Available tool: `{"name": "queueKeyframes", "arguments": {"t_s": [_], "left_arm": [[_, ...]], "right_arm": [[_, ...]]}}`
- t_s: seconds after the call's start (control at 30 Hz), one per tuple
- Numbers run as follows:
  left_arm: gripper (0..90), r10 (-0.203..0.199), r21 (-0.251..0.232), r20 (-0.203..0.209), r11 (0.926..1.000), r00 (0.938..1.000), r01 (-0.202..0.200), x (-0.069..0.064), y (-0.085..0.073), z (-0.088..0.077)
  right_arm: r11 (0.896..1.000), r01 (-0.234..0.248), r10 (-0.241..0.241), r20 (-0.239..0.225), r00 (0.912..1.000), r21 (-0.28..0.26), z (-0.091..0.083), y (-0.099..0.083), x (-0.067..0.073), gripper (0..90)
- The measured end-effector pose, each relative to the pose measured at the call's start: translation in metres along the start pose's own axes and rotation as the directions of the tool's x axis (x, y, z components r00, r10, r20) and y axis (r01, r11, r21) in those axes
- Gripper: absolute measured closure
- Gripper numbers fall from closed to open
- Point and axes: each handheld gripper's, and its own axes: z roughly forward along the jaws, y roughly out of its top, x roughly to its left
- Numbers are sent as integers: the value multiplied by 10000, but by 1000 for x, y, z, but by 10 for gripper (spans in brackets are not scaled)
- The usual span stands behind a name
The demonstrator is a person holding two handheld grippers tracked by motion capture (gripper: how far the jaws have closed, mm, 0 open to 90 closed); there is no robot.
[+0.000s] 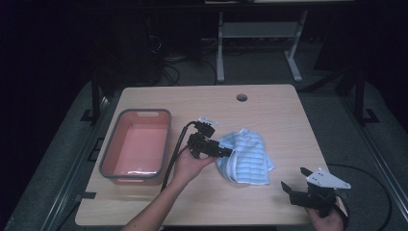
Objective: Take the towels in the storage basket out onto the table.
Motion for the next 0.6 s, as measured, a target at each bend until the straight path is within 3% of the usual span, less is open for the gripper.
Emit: {"name": "queueKeyframes", "arguments": {"t_s": [0.6], "left_arm": [[248,196,-242,157,9995,9997,-192,-6,-30,-11]], "right_arm": [[9999,-68,67,46,10000,98,1,-2,-1,145]]}}
